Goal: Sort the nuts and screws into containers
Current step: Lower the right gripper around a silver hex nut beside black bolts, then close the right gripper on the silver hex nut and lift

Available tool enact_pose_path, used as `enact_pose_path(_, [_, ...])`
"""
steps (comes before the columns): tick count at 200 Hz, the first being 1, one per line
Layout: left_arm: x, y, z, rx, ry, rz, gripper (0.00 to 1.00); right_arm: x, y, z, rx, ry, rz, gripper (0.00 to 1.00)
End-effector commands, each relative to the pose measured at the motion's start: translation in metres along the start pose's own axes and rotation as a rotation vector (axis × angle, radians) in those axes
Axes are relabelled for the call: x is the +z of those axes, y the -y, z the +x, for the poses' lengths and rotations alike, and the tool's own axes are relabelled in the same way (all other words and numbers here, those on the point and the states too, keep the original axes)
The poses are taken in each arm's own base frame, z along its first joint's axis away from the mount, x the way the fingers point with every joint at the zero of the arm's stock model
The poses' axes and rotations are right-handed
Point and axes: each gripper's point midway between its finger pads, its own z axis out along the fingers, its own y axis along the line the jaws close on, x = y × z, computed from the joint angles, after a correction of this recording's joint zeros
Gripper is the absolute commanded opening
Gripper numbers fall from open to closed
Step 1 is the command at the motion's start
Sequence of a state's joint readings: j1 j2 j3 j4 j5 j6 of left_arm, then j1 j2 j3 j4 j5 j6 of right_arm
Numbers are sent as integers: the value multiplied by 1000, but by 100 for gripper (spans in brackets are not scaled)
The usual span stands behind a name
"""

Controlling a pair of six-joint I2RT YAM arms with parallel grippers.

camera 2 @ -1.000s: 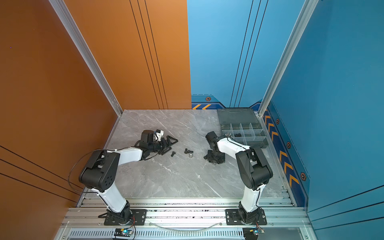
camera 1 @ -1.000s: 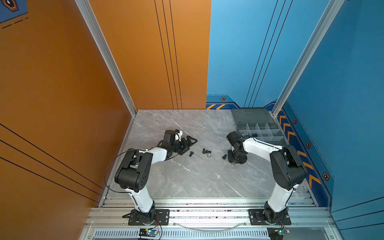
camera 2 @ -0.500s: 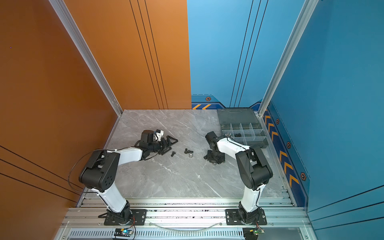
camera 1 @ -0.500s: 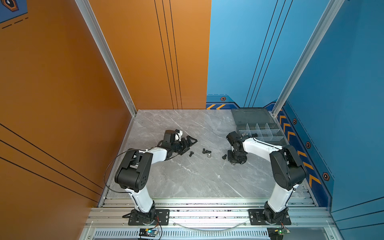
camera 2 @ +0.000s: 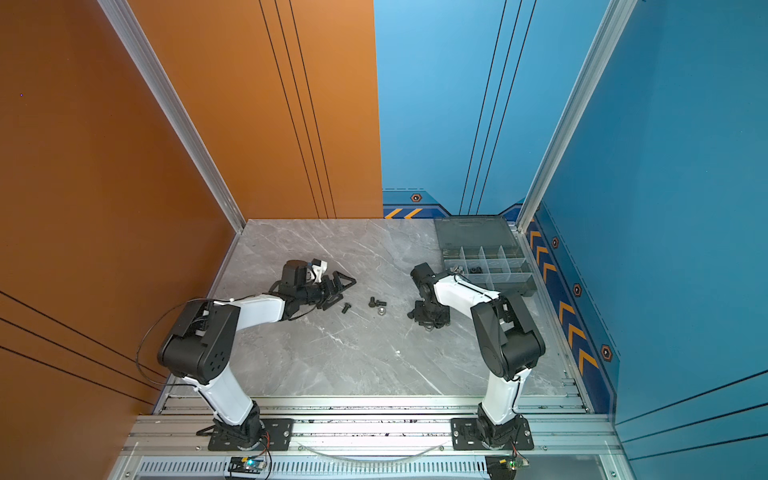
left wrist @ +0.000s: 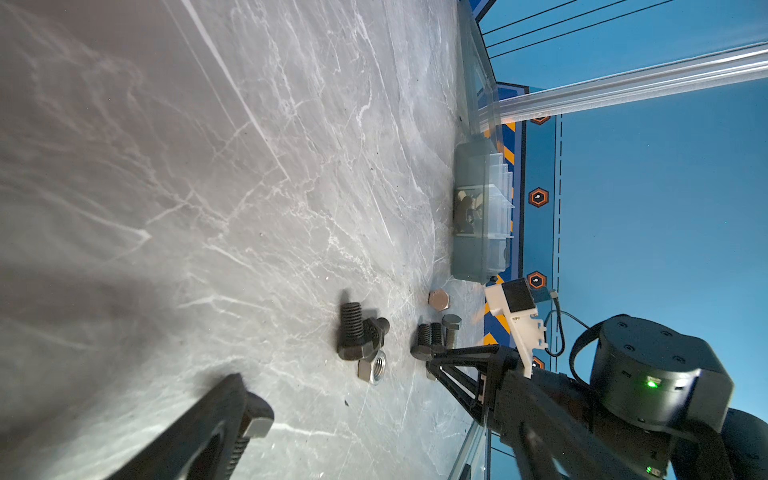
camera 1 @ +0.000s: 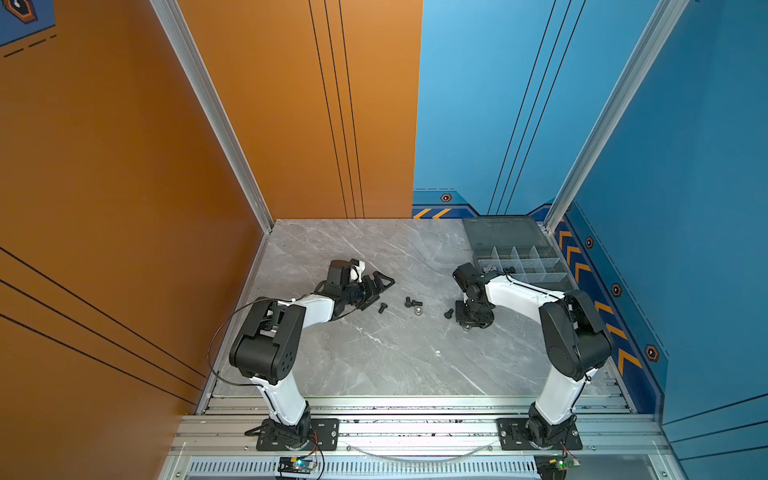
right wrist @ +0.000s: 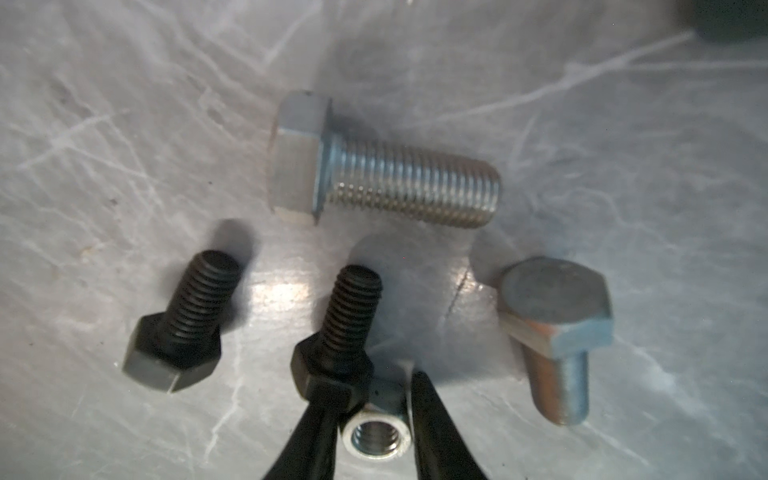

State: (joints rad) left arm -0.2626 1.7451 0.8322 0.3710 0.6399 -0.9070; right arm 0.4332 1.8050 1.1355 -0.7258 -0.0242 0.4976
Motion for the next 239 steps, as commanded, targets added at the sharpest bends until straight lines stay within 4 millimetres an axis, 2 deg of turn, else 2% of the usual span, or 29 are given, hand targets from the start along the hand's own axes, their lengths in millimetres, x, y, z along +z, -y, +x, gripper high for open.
enact_pose_path(1, [2,-2,-1,1,-10,3,98,0,7,13,-10,-33,31,35])
enact_pose_path(54, [3,-3,-1,0,-10,0,98,3,9,16,-14,-42,37,37])
enact_pose_path(129, [2,-3,0,1,-9,0,98,3,8,18,-14,-48,32,20])
enact_pose_path(162, [3,-3,-1,1,-10,1,98,3,9,20,-13,-52,31,23])
enact_pose_path(191, [3,-2,0,2,-12,3,98,2,10,22,-12,-54,32,33])
enact_pose_path(239, [4,-3,0,-2,-13,1,98,3,11,27,-16,-67,32,34])
